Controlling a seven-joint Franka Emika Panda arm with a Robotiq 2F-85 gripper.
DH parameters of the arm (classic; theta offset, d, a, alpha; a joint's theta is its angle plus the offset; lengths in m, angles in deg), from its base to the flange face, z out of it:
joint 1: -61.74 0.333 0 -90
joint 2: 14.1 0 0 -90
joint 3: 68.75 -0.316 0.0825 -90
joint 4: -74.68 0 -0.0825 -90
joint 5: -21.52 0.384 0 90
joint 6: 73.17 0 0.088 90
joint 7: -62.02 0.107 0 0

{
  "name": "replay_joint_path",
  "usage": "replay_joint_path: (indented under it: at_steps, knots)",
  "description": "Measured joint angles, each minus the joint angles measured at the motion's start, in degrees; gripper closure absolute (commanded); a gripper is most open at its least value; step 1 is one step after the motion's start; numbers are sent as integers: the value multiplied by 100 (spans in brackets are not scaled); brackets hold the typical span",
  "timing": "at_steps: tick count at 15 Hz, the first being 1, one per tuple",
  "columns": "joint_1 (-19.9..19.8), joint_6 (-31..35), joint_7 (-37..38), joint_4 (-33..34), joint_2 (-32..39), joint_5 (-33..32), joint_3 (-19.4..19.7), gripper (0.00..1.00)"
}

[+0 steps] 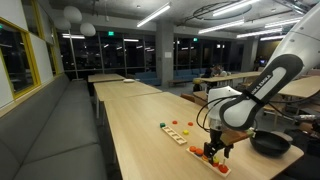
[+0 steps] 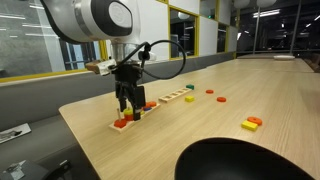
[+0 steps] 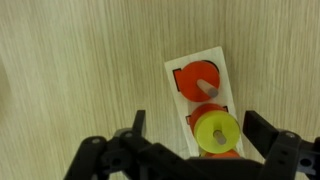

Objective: Remove the yellow and orange circles from the woden objects.

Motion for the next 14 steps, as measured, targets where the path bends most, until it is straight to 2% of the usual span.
replay_joint_path:
  at_steps: [14]
  knots:
    - [5,19,13,369,320,-3,153,0]
